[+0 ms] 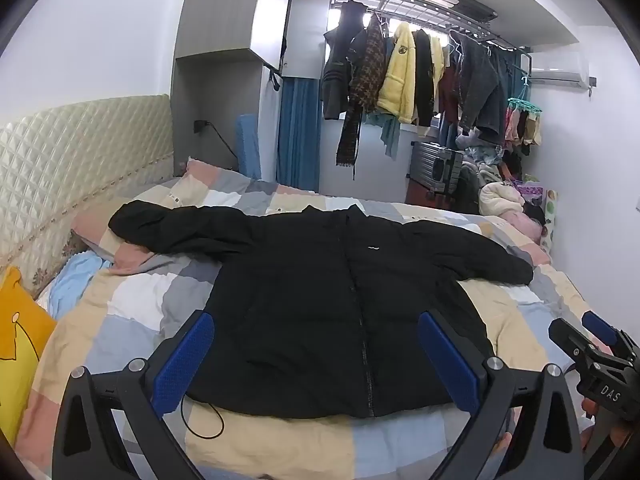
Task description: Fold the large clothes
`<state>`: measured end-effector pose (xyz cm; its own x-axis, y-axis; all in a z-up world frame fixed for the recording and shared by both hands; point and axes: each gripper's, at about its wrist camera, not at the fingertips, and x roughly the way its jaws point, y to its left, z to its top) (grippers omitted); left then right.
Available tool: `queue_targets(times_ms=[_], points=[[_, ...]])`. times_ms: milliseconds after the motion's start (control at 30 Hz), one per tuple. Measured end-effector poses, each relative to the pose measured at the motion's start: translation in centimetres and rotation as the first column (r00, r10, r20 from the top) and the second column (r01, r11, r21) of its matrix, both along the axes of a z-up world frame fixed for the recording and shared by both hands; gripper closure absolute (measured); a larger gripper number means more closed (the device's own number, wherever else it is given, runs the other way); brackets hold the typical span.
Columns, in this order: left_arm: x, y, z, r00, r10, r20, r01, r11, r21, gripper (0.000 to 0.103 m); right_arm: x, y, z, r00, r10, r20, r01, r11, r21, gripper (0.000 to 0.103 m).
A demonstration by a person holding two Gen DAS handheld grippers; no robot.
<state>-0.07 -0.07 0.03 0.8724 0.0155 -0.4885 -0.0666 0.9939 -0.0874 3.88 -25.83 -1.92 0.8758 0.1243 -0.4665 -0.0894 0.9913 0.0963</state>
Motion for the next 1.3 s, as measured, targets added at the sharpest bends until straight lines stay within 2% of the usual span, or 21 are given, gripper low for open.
queue_targets(times_ms=[433, 700, 1300], points=[[0.1, 0.1, 0.0, 1.0, -0.003, -0.01, 0.003, 1.0, -0.013, 0.0, -0.1, -0.1, 0.0, 1.0, 0.003, 0.001, -0.003, 1.0, 0.014, 0.0], [-0.5, 0.2, 1.0, 1.0, -0.004, -0.01, 0.004, 1.0, -0.017, 0.0, -0.2, 0.0, 0.0, 1.0, 0.0, 0.0, 0.0, 1.0, 0.012, 0.0], [-0.2, 0.6, 0.6, 1.0, 0.001, -0.016, -0.001, 1.0, -0.006, 0.0, -0.1, -0.2, -0.2, 1.0, 0.0, -0.001, 0.0, 1.0, 0.009, 0.0]])
